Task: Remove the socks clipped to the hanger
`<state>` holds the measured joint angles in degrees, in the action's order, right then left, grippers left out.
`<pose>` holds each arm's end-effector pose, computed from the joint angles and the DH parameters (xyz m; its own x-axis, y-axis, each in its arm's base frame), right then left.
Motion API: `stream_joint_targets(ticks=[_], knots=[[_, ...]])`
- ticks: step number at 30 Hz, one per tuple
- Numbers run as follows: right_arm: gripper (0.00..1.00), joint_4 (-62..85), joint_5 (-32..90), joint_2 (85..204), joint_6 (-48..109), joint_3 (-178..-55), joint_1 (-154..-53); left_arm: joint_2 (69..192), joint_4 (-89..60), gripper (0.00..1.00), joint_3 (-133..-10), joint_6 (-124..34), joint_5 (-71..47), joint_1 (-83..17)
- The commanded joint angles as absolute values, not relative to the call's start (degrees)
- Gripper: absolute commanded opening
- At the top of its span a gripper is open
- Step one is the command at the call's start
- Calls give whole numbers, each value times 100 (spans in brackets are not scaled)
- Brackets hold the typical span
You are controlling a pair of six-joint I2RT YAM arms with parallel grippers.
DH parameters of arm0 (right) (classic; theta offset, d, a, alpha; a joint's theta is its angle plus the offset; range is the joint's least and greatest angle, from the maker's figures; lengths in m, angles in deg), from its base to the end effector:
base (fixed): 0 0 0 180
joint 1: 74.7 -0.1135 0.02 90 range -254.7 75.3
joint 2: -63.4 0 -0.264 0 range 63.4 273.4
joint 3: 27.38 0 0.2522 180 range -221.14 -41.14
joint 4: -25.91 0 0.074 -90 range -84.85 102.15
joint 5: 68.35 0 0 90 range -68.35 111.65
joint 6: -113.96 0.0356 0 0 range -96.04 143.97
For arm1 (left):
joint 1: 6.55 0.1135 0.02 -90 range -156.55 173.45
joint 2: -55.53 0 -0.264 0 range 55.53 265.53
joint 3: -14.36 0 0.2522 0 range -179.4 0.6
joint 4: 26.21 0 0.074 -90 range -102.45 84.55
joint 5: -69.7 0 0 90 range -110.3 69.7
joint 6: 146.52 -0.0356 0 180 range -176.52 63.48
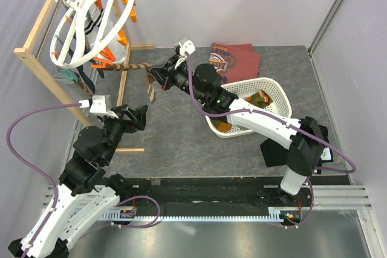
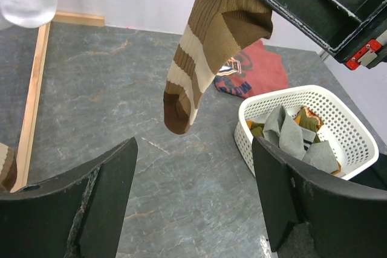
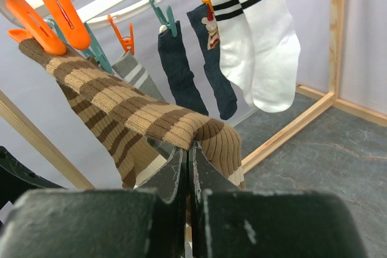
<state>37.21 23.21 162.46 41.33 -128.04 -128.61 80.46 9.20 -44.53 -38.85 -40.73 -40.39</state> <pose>0.2469 0.3404 0.4057 -0.1203 0.3416 -0.9321 -0.8251 0.4877 0.2852 0.0876 -0.0438 0.3629 -0.0904 -0.2818 -0.9552 0.2147 0.9311 -0.2950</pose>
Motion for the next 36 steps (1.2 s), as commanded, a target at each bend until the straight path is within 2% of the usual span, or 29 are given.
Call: stream_joint_targets(ticks=[1, 12, 20, 26, 31, 36], knots=[[0, 3746, 2411, 15955, 4269, -12912, -12787, 8102, 276, 84, -4291, -4149, -3964, -4047], [0, 3439, 2061, 15674, 4119, -12921, -12717, 8374, 108, 82, -4300, -3904, -3858, -4038], [0, 3227, 1998, 15507, 4066, -12851, -12691, 8532, 478, 78, -4862, -3482, -3885, -4038], [0, 3464, 2841, 15428, 4655, -12605, -12734, 8542, 442, 81, -4731, -3534, -3613, -4038], [0, 3869, 2912, 15226, 5172, -12174, -12796, 8454, 276, 84, -4397, -3657, -2858, -4038], [0, 4194, 3254, 15147, 5586, -11841, -12866, 8576, -93, 84, -4063, -3657, -2795, -4047]])
